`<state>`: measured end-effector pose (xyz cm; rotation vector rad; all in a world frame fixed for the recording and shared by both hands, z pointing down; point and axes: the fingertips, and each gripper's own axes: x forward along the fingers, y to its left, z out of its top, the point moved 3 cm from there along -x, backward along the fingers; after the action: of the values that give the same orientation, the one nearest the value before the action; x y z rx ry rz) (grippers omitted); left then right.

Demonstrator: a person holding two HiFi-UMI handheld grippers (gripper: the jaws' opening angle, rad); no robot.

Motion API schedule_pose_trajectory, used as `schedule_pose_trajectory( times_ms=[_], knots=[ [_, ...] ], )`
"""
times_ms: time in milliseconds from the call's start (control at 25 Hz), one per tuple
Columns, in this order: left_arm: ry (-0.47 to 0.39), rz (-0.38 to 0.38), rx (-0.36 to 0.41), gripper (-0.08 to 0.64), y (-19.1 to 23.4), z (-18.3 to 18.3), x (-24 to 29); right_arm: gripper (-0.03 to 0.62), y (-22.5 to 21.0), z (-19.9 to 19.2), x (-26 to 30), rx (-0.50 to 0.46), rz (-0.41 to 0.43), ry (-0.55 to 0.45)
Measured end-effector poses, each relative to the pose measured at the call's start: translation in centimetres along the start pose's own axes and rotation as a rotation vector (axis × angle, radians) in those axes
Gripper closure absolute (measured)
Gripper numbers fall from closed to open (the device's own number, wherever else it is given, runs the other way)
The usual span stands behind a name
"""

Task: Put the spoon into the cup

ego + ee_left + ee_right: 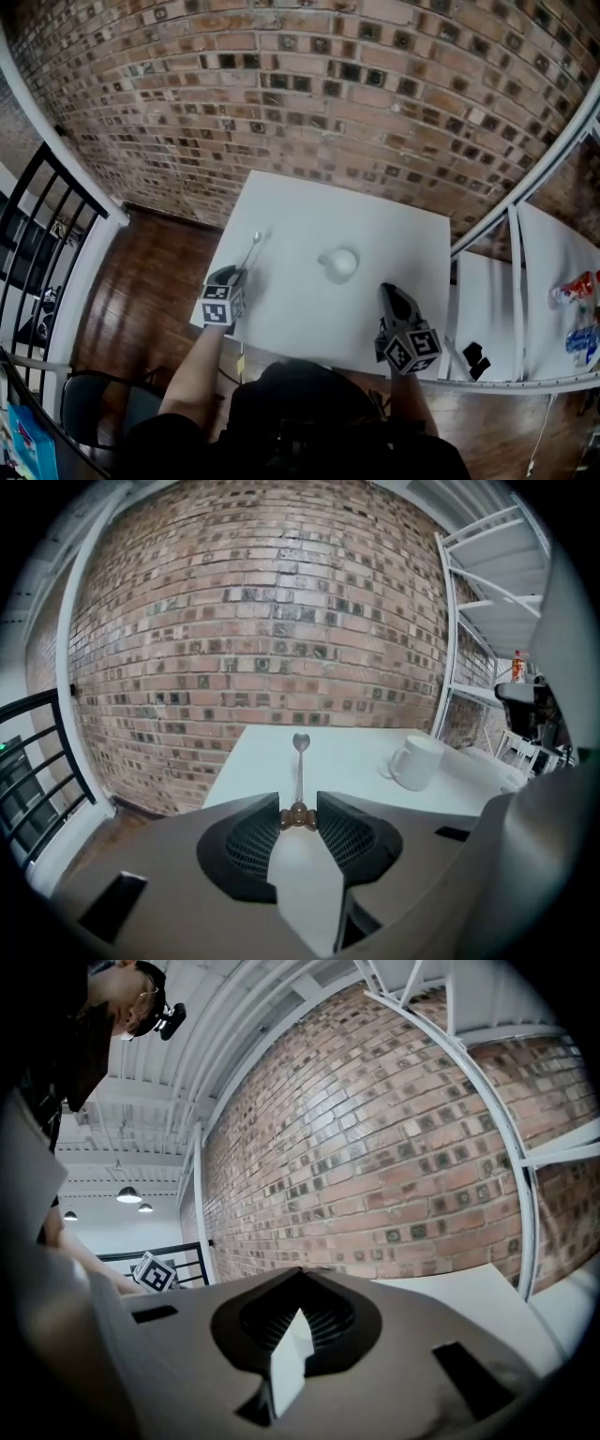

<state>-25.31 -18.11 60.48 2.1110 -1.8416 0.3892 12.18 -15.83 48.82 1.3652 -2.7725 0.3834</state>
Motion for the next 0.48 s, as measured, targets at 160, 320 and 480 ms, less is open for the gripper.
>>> schedule_pose_trajectory(
  times_ms=[160,320,480],
  knots=[
    [-0.092,-0.016,0.03,0.433,-0.3,3.7,-2.0,0.588,0.6,1.1,0.5,-0.013,0.019,-0.012],
    [-0.213,-0.023,0.033,0.433,-0.9,8.1,-4.3,0.588,0.7,2.1,1.2,-0.029,0.023,-0.031],
    [-0.342,-0.046,0.018,0.433,-1.7,11.3,-6.7,0.588,1.0,2.3,1.4,-0.036,0.029,-0.038]
  ],
)
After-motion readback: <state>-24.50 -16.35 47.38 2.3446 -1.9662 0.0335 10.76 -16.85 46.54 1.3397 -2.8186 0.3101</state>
